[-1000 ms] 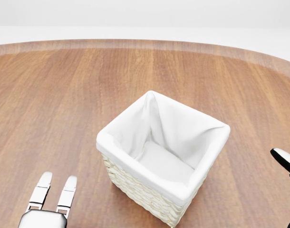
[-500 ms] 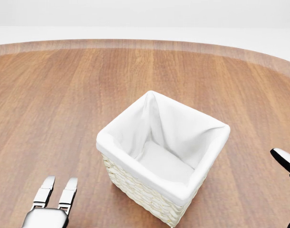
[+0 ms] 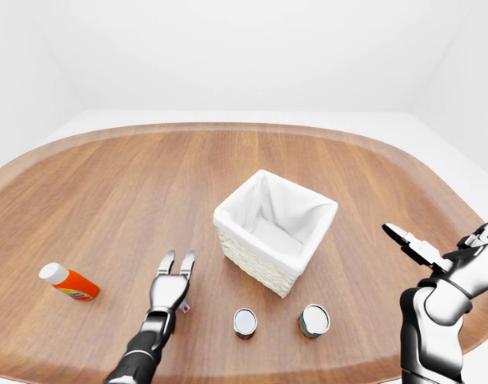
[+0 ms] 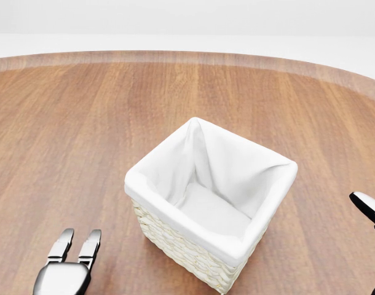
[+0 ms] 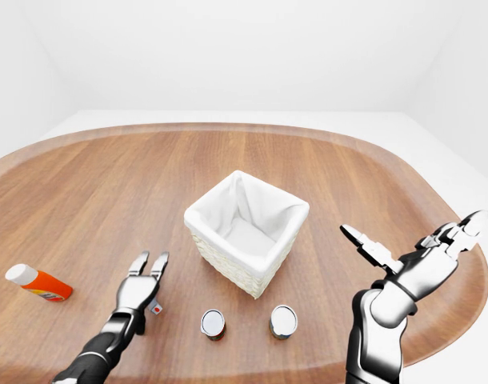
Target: Pick up the alphabet soup and the cream cheese box, and put them in the basket.
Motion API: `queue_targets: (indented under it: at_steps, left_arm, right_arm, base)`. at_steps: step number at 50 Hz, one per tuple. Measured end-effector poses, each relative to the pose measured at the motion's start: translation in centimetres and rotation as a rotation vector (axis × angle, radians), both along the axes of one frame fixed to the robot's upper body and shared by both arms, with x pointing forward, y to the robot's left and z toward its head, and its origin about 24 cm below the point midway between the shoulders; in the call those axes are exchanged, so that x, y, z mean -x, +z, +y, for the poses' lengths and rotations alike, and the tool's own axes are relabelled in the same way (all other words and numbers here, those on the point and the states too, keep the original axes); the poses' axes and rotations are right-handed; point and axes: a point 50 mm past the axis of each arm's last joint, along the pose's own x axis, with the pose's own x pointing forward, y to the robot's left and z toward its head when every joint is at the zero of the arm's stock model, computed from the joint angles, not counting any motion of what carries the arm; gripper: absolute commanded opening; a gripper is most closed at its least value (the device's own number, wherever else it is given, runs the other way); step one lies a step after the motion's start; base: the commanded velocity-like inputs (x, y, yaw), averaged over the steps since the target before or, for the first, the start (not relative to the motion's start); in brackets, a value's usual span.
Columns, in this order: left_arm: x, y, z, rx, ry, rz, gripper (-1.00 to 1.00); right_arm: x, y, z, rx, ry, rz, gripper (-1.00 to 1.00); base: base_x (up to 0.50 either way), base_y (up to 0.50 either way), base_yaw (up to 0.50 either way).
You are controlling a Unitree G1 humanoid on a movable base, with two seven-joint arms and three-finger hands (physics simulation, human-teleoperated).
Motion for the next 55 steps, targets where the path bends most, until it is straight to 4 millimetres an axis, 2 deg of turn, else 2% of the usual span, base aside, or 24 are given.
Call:
queue_targets:
  at_steps: [24, 55]
  left_arm:
    - [-1.2, -0.5, 0.0, -0.008, 0.023, 0.085, 1.0]
    - [-1.5, -0.6, 0.1, -0.01, 0.042, 0.125, 1.0]
  right_arm:
    - [0.0, 0.0, 0.0, 0.001, -0.001, 0.0, 1.0]
    - [0.0, 0.0, 0.0, 0.0, -0.001, 0.0, 1.0]
  base:
    - [0.0, 0.0, 0.0]
    - [0.0, 0.0, 0.0]
